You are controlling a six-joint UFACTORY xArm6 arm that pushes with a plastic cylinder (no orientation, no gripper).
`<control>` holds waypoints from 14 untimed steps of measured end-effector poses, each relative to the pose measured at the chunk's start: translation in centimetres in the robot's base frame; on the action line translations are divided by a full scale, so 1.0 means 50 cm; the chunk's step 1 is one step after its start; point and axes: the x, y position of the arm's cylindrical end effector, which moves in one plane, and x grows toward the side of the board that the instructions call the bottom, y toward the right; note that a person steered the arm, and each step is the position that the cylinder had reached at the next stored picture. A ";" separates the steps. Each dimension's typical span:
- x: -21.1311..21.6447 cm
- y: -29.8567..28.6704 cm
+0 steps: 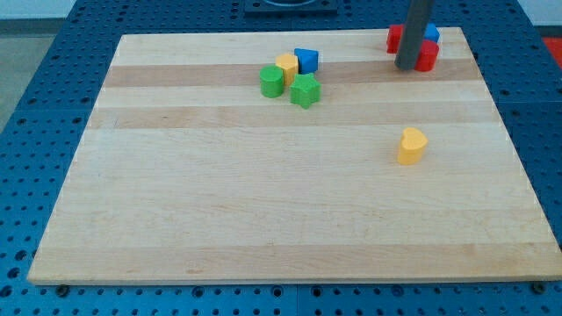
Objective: Move the blue triangle to the left of the red circle
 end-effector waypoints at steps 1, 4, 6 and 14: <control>0.006 0.009; 0.099 -0.308; 0.075 -0.422; 0.041 -0.096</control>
